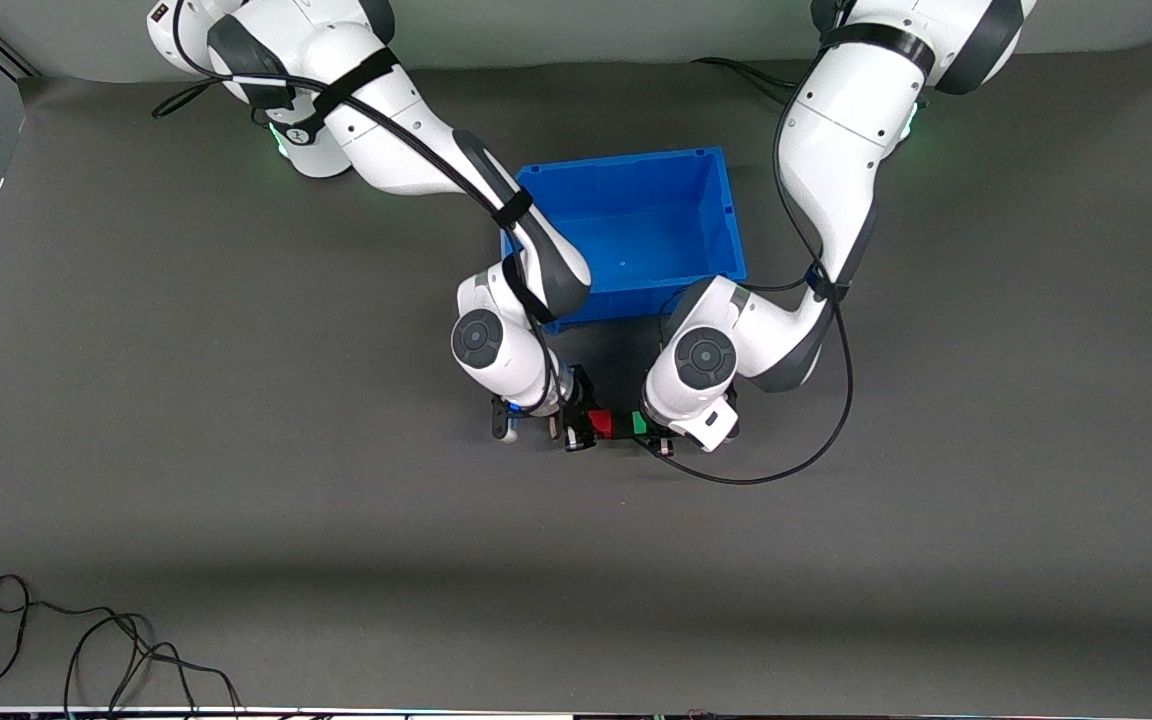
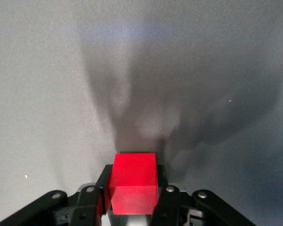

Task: Attach green and red cubes to black cube
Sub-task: 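Press the red and green cubes against the black cube's sides, then release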

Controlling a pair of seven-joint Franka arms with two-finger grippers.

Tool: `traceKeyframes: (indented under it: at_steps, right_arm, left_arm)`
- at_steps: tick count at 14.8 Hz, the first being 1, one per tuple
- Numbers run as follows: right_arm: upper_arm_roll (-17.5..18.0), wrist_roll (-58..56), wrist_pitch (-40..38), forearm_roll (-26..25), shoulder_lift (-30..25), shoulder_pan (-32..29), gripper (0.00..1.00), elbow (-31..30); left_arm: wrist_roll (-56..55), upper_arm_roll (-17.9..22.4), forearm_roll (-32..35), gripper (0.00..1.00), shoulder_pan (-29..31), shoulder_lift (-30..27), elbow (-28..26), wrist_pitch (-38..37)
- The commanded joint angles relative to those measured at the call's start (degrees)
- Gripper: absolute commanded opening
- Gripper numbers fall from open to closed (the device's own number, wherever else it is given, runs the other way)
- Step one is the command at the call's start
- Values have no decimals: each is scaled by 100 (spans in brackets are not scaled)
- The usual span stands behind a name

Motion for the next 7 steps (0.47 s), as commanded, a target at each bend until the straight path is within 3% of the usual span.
traceKeyframes:
  at_steps: [1, 2, 5, 7]
  right_arm:
    - [-60, 134, 98, 34, 165, 125, 70, 259]
    - [-69, 134, 98, 43, 157, 125, 99, 259]
    - [-148, 55, 54, -1, -1, 46, 100, 303]
    - [-401, 38, -251, -149, -299, 2, 100, 259]
  left_arm:
    - [-8, 79, 19, 100, -79, -46, 37, -14]
    - [62, 79, 27, 100, -53, -73, 106, -59]
    - [684, 123, 36, 100, 219, -414, 213, -767]
    - [1858, 97, 19, 100, 623, -844, 125, -1558]
